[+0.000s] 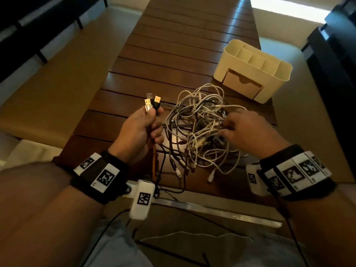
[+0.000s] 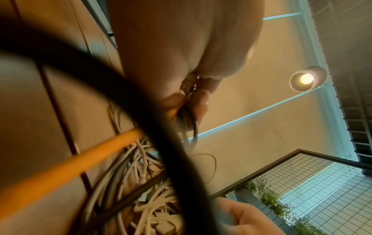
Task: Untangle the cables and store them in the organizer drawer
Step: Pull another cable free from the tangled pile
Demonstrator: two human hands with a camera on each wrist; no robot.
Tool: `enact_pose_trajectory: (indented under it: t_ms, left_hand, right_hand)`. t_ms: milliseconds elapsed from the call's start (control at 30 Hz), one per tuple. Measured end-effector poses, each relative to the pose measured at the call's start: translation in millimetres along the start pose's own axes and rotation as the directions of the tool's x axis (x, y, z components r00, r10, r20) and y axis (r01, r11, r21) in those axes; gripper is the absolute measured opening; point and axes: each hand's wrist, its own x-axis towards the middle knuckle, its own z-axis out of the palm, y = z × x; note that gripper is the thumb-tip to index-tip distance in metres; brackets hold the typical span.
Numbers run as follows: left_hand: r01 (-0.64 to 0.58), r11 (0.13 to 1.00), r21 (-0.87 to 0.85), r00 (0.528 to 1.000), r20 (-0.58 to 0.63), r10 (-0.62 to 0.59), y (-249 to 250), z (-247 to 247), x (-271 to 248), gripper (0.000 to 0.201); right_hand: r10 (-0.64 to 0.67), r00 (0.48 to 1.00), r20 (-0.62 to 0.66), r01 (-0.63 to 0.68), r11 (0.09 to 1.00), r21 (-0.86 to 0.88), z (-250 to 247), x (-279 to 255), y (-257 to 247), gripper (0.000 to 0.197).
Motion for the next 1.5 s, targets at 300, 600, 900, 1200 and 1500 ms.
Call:
enact_pose_trajectory:
  t_ms: [300, 600, 900, 1200, 1500]
  left_hand:
    - [0.035, 0.998, -0.055, 0.997, 0.064, -0.032, -9, -3, 3, 0.042]
    - [0.007, 1.0, 0.006, 0.998, 0.069, -0.007, -10, -3, 0, 0.033]
    - [-0.021, 1.0, -0.013, 0.997, 0.079, 0.022, -6, -3, -8, 0.024]
    - [0.029, 0.999, 0.043, 0.996, 0.084, -0.032, -5, 5, -15, 0.024]
    - [-0.013, 0.997, 0.075, 0.998, 0.069, 0.008, -6, 5, -12, 0.023]
  right_hand:
    - [-0.129, 0.992, -0.007, 0.107, 0.796, 0.596, 10, 9, -5, 0.016]
    - [-0.202, 0.978, -0.056, 0.207, 0.974, 0.093, 41, 18, -6, 0.037]
    - [-0.126, 0.99, -0.062, 0.133, 0.984, 0.115, 30, 16, 8, 0.041]
    - [-0.17, 0.982, -0.08, 0.154, 0.973, -0.17, 36, 12, -6, 0.025]
    - [0.064, 0.96, -0.272, -0.02, 0.987, 0.16, 2, 1, -3, 0.013]
